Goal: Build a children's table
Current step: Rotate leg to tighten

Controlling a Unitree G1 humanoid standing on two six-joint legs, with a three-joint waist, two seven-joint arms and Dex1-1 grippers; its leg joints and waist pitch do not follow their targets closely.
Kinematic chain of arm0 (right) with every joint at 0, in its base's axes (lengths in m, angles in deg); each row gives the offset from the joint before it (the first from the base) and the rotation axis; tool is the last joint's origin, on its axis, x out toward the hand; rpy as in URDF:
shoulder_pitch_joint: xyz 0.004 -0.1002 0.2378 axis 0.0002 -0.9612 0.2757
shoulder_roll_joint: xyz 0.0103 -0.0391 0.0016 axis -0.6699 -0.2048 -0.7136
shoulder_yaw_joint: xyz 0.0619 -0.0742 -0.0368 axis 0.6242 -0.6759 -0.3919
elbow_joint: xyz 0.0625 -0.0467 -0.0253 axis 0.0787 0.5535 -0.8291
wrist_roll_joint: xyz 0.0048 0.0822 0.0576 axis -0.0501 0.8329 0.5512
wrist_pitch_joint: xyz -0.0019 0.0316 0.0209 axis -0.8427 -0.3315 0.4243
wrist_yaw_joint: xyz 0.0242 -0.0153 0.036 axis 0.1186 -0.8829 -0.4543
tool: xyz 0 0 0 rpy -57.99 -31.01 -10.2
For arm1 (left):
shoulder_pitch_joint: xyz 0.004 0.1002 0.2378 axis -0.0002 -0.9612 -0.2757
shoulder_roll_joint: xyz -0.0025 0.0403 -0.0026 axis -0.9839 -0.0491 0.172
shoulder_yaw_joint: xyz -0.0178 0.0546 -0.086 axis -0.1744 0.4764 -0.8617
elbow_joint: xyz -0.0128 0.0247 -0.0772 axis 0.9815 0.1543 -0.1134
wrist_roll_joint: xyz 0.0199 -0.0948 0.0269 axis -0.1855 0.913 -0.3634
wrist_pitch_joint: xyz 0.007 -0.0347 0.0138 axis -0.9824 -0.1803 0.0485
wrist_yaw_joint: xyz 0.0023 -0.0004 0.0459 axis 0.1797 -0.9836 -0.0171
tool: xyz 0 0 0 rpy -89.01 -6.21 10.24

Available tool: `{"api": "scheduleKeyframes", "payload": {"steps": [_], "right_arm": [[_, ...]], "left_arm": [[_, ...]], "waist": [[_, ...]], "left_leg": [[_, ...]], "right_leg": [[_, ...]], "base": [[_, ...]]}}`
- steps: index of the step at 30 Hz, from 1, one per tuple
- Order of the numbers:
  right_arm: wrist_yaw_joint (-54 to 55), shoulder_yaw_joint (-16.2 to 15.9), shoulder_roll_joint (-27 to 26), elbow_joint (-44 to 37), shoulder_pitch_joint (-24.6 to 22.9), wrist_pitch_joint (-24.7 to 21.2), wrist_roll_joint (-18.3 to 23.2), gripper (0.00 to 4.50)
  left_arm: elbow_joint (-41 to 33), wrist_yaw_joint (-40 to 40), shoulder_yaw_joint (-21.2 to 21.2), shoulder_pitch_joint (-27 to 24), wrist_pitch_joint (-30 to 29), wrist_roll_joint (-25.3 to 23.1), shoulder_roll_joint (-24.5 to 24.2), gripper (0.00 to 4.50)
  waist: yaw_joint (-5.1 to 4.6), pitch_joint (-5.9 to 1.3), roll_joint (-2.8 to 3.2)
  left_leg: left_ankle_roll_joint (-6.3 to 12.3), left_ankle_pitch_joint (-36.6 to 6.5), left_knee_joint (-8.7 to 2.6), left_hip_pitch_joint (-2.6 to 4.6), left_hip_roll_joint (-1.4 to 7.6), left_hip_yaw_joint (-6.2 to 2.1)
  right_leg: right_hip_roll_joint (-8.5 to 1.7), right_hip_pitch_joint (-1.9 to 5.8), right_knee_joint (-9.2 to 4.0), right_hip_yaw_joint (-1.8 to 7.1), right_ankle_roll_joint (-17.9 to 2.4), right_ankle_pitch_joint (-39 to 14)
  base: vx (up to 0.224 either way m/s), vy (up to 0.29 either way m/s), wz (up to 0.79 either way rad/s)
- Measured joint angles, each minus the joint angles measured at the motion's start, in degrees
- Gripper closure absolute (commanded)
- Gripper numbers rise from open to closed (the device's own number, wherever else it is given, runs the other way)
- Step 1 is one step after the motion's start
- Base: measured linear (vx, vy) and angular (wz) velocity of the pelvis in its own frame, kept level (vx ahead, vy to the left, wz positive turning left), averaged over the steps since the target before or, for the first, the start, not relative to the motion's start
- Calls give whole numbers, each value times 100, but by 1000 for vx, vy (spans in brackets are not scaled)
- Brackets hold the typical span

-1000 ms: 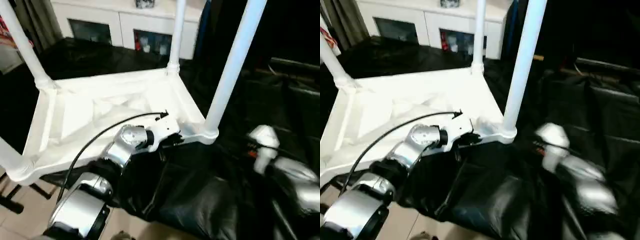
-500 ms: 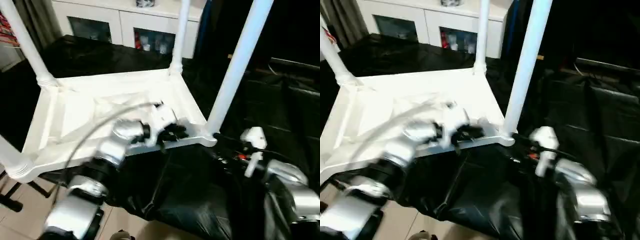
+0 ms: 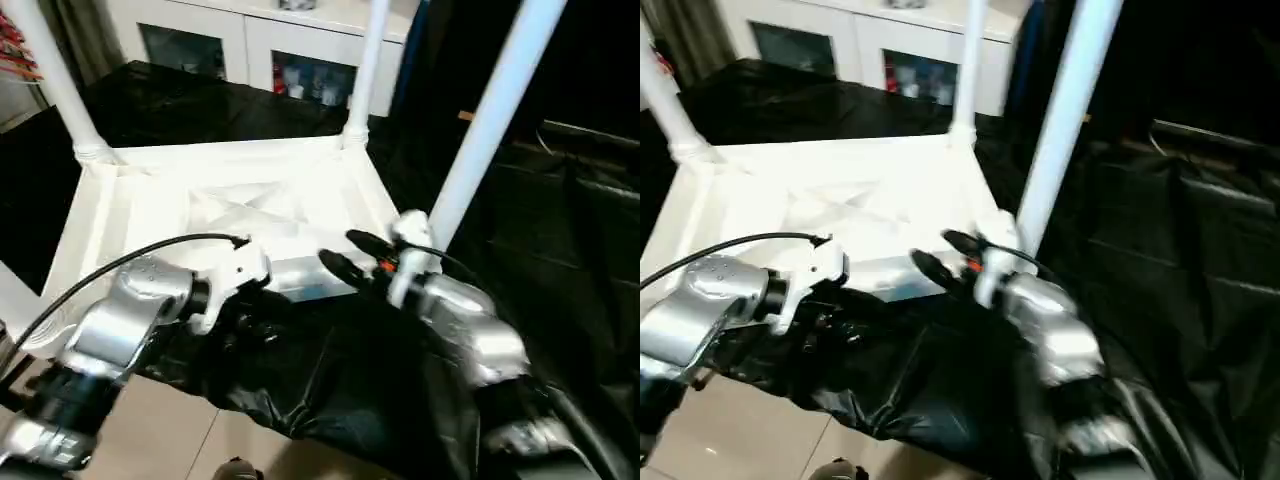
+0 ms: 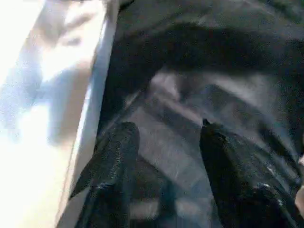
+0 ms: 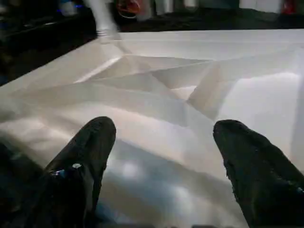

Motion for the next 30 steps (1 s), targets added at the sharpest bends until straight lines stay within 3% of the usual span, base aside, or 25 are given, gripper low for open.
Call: {"api": "scheduleKeyframes", "payload": {"steps": [4,8,15,21,30], "right_arm": [[1191,345,-349,764,495,157,-55,76],[1929,700,-377,1280,599,325,40,76],[2662,1151,-388,2008,915,833,150,76],[2931,1519,83,2369,1023,1055,231,76],[3002,1856,840,2828,1106,1471,321,76]], "left_arm": [[-185,-357,1,-181,-235,-122,-1,155],[-176,-665,-3,-268,-221,-273,3,125],[-170,-1077,9,-372,-153,-375,3,68],[79,-1505,-82,-306,42,-488,43,26],[425,-2312,-265,-136,453,-559,334,7]], "waist": [[8,-7,-26],[46,-13,-64],[117,-11,-69],[219,-11,-69],[211,-10,-65]], "left_leg": [[-10,7,-7,4,1,-4],[-12,8,-4,3,-1,-4],[-39,48,-4,4,2,-9],[-29,67,6,-10,2,-6],[-30,69,37,-33,3,-17]], "right_leg": [[2,1,7,-3,-1,-2],[2,2,7,-1,1,-1],[1,5,49,3,4,-6],[-1,30,62,23,11,-9],[-2,26,79,19,25,-17]], "base": [[0,0,0],[0,0,0],[0,0,0],[0,0,0],[0,0,0]]}}
